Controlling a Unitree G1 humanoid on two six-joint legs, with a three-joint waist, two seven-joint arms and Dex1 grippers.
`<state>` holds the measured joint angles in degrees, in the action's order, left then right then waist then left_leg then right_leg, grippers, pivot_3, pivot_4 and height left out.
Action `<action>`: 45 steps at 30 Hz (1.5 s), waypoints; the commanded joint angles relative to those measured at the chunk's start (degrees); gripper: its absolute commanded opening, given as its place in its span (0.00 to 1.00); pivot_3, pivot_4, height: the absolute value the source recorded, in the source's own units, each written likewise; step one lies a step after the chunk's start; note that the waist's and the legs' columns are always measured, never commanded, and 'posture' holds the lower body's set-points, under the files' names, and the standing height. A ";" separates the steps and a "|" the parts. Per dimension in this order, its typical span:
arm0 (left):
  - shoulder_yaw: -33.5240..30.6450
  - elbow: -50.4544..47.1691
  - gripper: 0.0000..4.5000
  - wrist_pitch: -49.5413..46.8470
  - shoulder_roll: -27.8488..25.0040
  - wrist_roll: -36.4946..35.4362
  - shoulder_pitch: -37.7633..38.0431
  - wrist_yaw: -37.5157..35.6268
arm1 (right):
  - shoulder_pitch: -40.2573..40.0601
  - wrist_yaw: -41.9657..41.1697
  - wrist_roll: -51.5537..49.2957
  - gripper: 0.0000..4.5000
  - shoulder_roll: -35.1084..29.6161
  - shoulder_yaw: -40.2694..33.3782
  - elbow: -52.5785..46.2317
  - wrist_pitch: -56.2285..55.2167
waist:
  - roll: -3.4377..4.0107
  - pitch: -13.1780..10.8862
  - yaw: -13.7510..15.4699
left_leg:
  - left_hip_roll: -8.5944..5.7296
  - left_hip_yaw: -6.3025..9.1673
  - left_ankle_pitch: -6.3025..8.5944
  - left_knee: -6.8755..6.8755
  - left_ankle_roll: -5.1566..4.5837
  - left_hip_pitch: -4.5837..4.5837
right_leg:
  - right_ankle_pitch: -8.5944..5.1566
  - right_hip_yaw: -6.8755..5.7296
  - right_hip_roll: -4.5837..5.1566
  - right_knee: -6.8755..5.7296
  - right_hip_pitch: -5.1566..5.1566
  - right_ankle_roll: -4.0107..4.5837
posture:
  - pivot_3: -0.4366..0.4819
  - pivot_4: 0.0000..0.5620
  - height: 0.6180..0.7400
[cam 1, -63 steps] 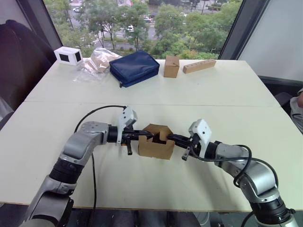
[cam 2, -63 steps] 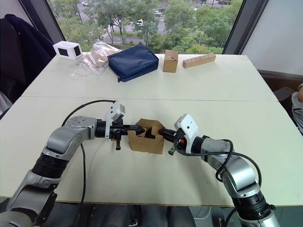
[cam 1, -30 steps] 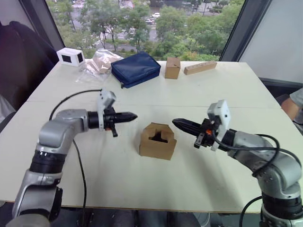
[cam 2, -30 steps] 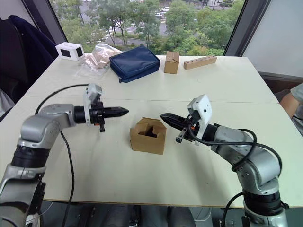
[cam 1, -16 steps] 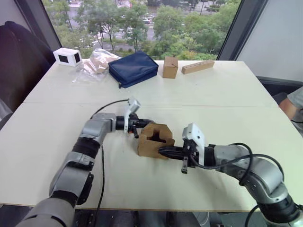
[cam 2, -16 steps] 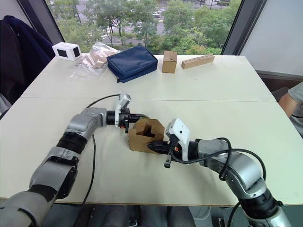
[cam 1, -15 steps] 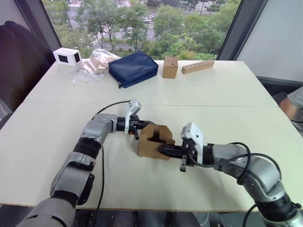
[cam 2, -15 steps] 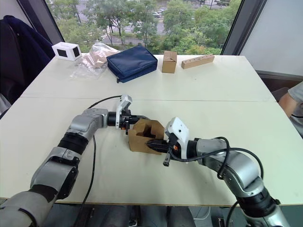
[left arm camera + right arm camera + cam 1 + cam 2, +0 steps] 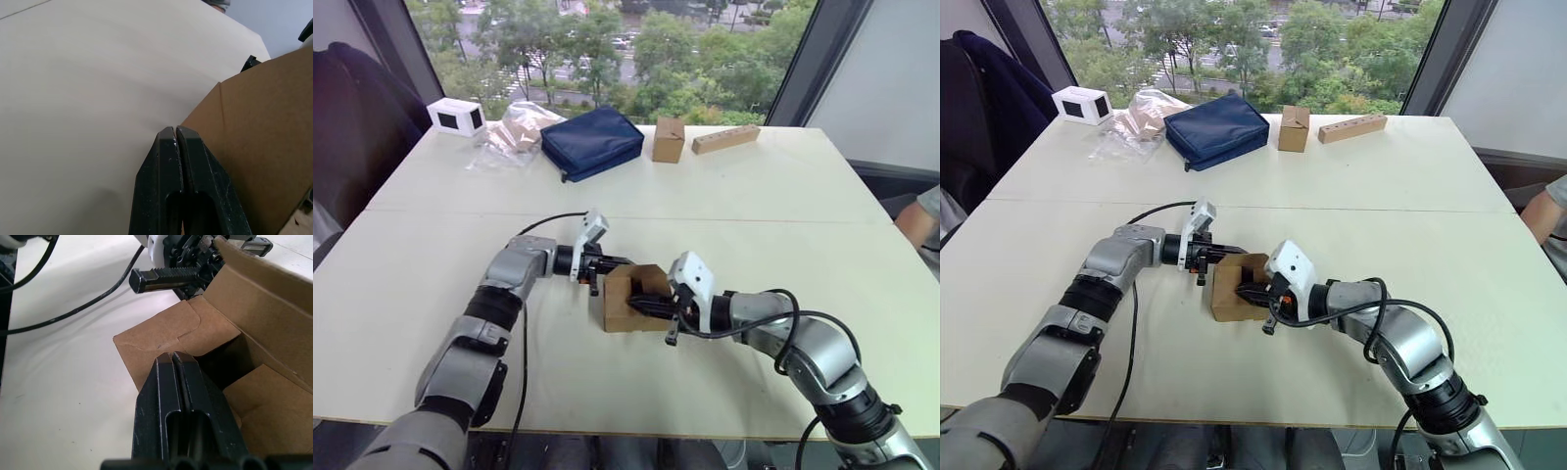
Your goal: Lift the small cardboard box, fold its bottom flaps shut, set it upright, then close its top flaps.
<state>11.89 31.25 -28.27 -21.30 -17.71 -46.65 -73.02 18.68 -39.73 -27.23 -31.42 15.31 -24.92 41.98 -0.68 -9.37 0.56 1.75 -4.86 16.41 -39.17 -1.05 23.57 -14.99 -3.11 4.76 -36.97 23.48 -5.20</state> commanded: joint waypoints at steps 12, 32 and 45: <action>-9.03 -21.46 0.00 -12.22 -8.66 -9.19 4.73 0.25 | 0.62 2.37 -2.36 0.00 1.66 -5.99 -2.89 2.53 | 0.01 0.00 -0.09 | 0.02 0.01 0.00 0.00 0.00 0.00 | 0.00 0.00 0.04 -0.02 0.00 0.00 | 0.48 0.27 1.00; -1.38 -36.56 0.00 -11.06 -14.33 -9.74 17.90 2.51 | -1.98 3.25 -4.79 0.00 -0.62 -10.23 -9.01 6.15 | 0.02 -0.01 0.06 | -0.04 -0.01 -0.01 0.04 0.02 -0.01 | -0.02 0.00 0.13 0.03 0.00 0.04 | 0.48 0.27 1.00; -2.15 -36.52 0.00 -10.62 -14.35 -10.07 17.37 3.26 | 13.25 3.41 -8.18 0.00 -1.01 -15.27 -1.89 7.01 | 0.04 -0.02 -0.04 | -0.04 -0.01 0.00 0.05 0.01 -0.02 | -0.02 -0.01 0.19 0.03 0.00 0.04 | 0.48 0.27 1.00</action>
<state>10.40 -4.66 -39.18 -35.38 -27.61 -28.91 -70.10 30.68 -36.11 -38.19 -32.63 -2.85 -28.88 51.39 -0.64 -9.39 0.52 1.71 -4.87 16.41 -39.12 -1.04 23.56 -15.01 -3.12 4.94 -36.94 23.48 -5.16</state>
